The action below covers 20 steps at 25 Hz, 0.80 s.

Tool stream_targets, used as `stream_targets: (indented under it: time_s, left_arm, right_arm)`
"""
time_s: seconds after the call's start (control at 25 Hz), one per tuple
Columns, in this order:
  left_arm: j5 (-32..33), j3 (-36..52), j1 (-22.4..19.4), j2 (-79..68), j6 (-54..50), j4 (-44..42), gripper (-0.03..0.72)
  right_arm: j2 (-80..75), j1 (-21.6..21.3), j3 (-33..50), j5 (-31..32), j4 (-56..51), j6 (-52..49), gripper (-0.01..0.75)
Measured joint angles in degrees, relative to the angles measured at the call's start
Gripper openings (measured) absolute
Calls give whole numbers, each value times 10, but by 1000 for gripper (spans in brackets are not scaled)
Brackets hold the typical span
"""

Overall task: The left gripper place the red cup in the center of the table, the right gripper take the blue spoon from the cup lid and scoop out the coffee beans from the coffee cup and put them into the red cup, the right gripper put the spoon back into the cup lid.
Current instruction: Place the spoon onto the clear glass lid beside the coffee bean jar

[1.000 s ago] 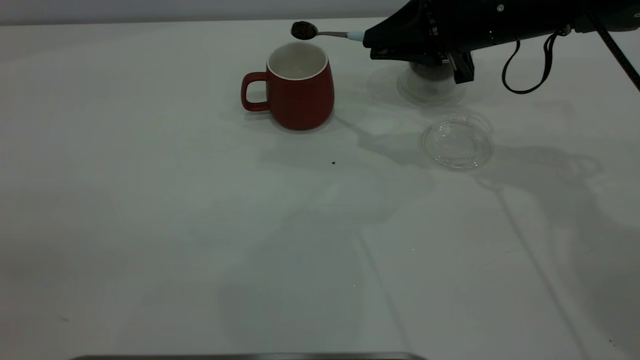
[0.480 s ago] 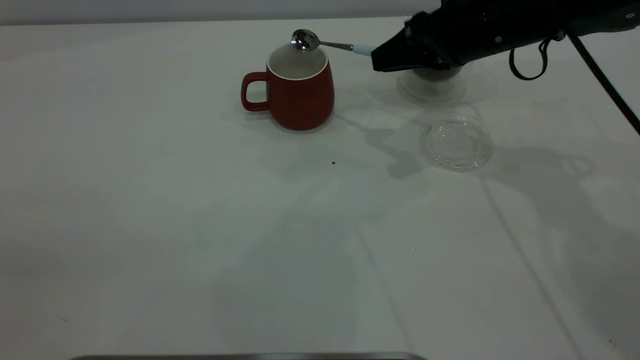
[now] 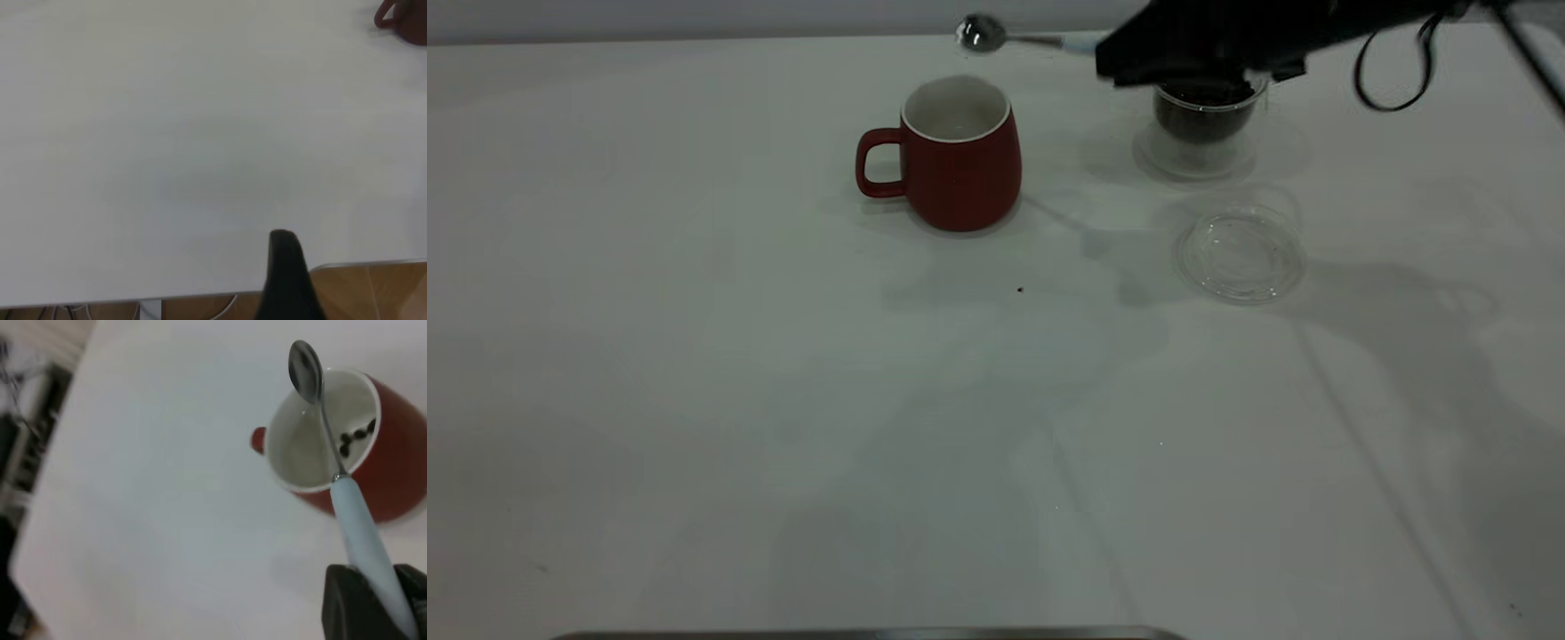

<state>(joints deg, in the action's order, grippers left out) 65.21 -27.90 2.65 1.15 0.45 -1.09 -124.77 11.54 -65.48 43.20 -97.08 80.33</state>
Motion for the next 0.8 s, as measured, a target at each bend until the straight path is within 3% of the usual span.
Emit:
stream_targets:
  time_s: [0.24,0.48,0.8]
  left_arm:
    - [0,0,0,0,-1,0,587]
    - [0,0,0,0,-1,0,587]
    - [0,0,0,0,-1,0,587]
  right_arm:
    - [63,-80,113,40,14,-97,114]
    - [74,-153,233,66,-32,-55,114]
    - [75,-227,302,65,-46,-17,114]
